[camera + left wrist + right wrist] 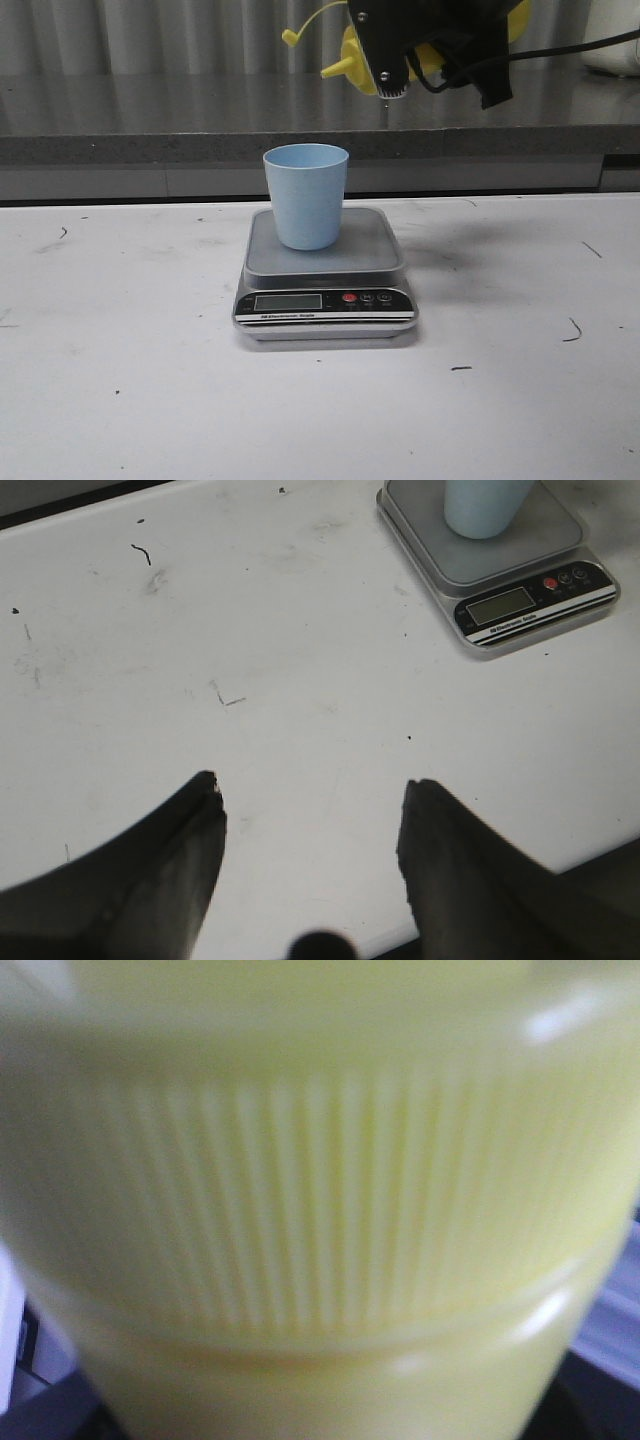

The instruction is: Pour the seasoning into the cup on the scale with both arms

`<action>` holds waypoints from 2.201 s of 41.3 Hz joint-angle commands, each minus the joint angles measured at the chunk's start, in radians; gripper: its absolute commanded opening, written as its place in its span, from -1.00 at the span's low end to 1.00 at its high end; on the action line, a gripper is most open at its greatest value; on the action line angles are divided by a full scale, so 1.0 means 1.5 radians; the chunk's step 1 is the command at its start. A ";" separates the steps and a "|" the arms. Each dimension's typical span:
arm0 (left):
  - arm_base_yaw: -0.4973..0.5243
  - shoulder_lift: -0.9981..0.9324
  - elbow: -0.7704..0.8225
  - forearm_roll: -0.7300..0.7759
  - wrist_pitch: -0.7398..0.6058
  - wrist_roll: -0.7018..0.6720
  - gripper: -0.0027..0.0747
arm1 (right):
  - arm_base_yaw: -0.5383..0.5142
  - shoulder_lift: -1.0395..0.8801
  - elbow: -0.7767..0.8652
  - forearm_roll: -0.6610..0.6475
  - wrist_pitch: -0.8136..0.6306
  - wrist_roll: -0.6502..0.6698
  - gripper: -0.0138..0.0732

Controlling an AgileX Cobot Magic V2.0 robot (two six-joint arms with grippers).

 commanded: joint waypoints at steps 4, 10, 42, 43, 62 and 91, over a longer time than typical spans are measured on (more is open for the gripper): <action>0.002 0.001 -0.018 0.003 -0.043 -0.002 0.07 | 0.000 -0.039 -0.027 -0.047 0.042 -0.005 0.10; 0.002 0.001 -0.018 0.003 -0.043 -0.002 0.07 | 0.000 -0.039 -0.027 -0.047 0.042 -0.005 0.10; 0.002 0.001 -0.018 0.003 -0.043 -0.002 0.07 | -0.002 -0.052 -0.027 0.275 0.047 0.429 0.10; 0.002 0.001 -0.018 0.003 -0.043 -0.002 0.07 | -0.007 -0.057 -0.027 0.291 0.048 0.429 0.10; 0.002 0.001 -0.018 0.003 -0.043 -0.002 0.07 | -0.229 -0.225 0.233 0.559 -0.337 0.460 0.10; 0.002 0.001 -0.018 0.003 -0.045 -0.002 0.07 | -0.402 -0.112 0.373 0.813 -0.764 0.226 0.10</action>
